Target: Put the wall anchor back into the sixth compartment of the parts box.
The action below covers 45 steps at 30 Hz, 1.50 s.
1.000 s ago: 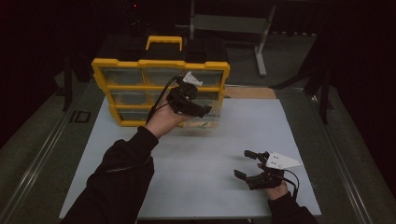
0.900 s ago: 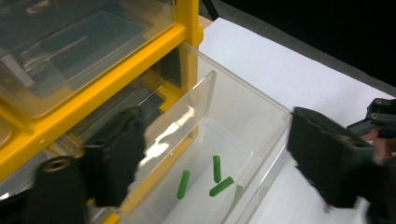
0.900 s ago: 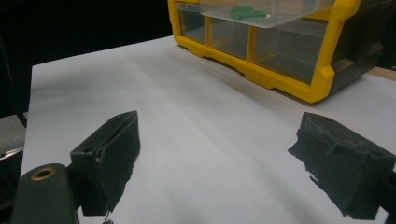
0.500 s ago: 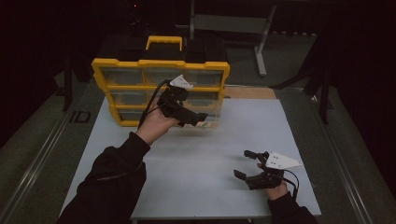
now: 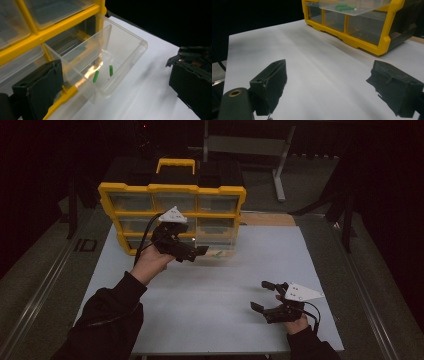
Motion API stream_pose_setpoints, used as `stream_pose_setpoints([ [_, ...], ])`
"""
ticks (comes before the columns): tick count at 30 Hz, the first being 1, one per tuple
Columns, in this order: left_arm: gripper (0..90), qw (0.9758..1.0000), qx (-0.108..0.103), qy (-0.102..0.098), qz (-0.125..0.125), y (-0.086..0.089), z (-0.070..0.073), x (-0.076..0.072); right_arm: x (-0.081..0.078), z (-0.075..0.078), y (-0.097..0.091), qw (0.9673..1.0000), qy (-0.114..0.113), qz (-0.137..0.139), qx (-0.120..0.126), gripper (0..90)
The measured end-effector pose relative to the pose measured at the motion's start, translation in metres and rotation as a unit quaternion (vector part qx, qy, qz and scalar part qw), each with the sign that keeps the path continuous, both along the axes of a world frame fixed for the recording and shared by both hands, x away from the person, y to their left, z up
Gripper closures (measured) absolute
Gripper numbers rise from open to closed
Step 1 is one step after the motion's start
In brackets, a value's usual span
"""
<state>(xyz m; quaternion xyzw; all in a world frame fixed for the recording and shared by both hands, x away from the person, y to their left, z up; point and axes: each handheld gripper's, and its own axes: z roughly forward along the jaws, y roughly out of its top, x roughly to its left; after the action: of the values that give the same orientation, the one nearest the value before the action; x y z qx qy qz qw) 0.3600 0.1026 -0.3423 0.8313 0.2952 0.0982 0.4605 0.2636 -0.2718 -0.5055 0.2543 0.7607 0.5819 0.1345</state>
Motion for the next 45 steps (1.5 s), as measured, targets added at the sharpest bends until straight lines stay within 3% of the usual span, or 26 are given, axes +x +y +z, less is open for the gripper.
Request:
stream_pose_setpoints([
  [6, 0.0, 0.9997, -0.006, -0.018, 0.012, 0.02, -0.009, -0.013, 0.0, 0.001, 0.0, 1.0, -0.001, 0.0, 0.0, 13.8],
  [11, 0.0, 0.9997, -0.013, -0.016, 0.014, 0.032, -0.018, -0.02, -0.001, 0.001, 0.001, 1.0, -0.002, 0.001, 0.001, 13.8],
  [15, 0.0, 0.9991, -0.031, -0.02, 0.02, 0.045, -0.026, -0.03, -0.001, 0.001, 0.001, 1.0, -0.001, 0.001, -0.001, 13.8],
  [29, 0.0, 0.9985, -0.041, -0.035, 0.011, 0.064, -0.046, -0.054, -0.001, 0.002, 0.0, 1.0, -0.004, -0.001, 0.0, 13.8],
  [40, 0.0, 0.9964, -0.067, -0.048, 0.017, 0.083, -0.061, -0.073, -0.002, 0.003, 0.001, 1.0, -0.007, -0.003, -0.001, 13.8],
  [42, 0.0, 0.9963, -0.068, -0.05, 0.009, 0.085, -0.065, -0.077, -0.002, 0.003, 0.001, 1.0, -0.007, -0.003, -0.001, 13.8],
  [45, 0.0, 0.9967, -0.053, -0.062, 0.007, 0.087, -0.07, -0.083, -0.002, 0.002, 0.001, 1.0, -0.005, -0.001, 0.0, 13.8],
])
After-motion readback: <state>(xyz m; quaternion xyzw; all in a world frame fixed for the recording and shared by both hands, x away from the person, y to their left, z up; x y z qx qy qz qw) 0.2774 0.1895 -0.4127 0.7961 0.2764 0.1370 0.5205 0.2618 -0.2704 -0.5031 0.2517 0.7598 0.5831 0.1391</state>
